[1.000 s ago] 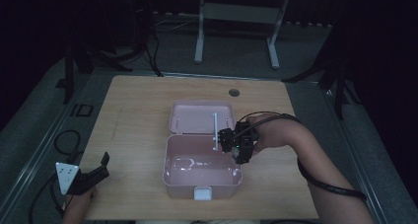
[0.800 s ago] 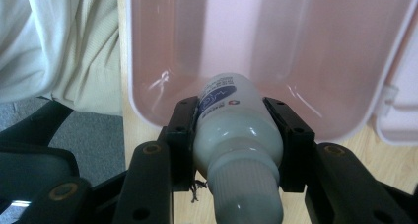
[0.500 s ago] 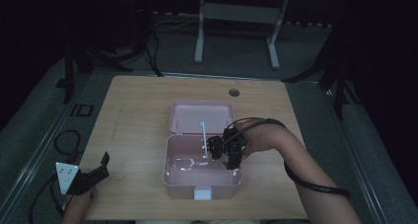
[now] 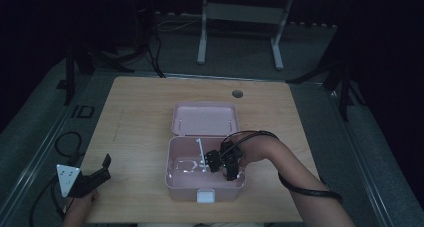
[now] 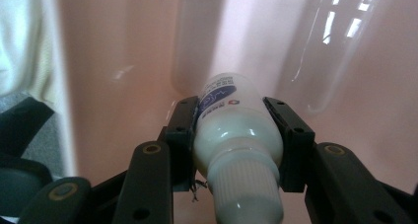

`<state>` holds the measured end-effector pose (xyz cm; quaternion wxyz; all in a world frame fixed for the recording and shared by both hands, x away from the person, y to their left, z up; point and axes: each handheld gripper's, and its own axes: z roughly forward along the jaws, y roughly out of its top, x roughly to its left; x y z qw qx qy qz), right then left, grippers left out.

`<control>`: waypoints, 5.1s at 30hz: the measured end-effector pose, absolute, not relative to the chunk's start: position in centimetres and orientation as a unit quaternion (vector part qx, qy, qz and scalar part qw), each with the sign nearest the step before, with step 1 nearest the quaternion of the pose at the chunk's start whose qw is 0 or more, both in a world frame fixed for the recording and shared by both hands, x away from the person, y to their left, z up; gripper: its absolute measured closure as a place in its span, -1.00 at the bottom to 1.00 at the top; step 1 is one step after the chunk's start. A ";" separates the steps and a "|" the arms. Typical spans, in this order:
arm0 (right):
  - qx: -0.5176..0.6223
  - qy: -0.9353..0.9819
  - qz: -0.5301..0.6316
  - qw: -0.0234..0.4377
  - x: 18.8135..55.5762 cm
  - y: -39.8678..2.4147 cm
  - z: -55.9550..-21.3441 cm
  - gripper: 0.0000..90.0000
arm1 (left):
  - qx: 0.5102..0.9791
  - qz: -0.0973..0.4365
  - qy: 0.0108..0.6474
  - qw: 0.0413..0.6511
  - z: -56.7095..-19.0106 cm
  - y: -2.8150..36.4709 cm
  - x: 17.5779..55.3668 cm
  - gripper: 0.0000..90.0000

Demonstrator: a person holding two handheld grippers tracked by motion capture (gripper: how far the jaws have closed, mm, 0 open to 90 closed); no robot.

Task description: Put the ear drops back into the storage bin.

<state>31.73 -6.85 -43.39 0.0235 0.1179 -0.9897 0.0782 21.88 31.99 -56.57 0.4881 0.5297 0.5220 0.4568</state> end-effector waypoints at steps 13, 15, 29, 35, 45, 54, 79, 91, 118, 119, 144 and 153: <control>0.143 -0.984 0.103 0.022 32.3 -6.4 -47.2 0.32 | 0.530 0.459 0.519 0.489 -56.6 31.9 21.9 -0.95; 0.143 -0.984 0.107 0.023 32.3 -6.3 -47.6 0.32 | 0.530 0.459 0.520 0.489 -56.6 31.9 21.9 -0.95; 0.134 -0.983 0.124 0.026 32.3 -6.1 -49.3 0.27 | 0.530 0.458 0.520 0.489 -56.6 31.9 21.9 -0.95; 0.127 -0.985 0.114 0.028 32.4 -6.2 -48.5 0.22 | 0.530 0.458 0.520 0.488 -56.6 31.9 21.9 -0.95; 0.117 -0.990 0.084 0.012 32.4 -6.7 -44.7 0.19 | 0.530 0.458 0.520 0.489 -56.6 31.9 21.9 -0.95; 0.087 -0.996 0.002 -0.016 32.6 -8.0 -40.2 -0.21 | 0.530 0.458 0.520 0.489 -56.6 31.9 21.9 -0.95; -0.047 -0.992 -0.106 -0.053 34.2 -18.2 -38.3 -0.68 | 0.530 0.460 0.520 0.487 -56.6 31.9 21.9 -0.95; -0.123 -0.978 -0.143 -0.086 35.0 -22.8 -42.7 -0.69 | 0.531 0.459 0.521 0.486 -56.6 31.9 21.9 -0.95; -0.400 -0.826 -0.308 -0.250 34.4 -31.9 -52.1 -0.73 | 0.529 0.459 0.522 0.487 -56.6 32.0 21.9 -0.95; -0.414 -0.813 -0.326 -0.247 34.2 -32.1 -52.2 -0.72 | 0.528 0.460 0.522 0.488 -56.6 31.9 21.9 -0.95; -0.532 -0.673 -0.374 -0.352 31.7 -33.7 -54.6 -0.74 | 0.529 0.460 0.517 0.490 -56.6 31.9 21.8 -0.95; -0.537 -0.669 -0.376 -0.350 31.7 -34.0 -54.9 -0.72 | 0.532 0.463 0.511 0.491 -56.6 31.8 21.7 -0.95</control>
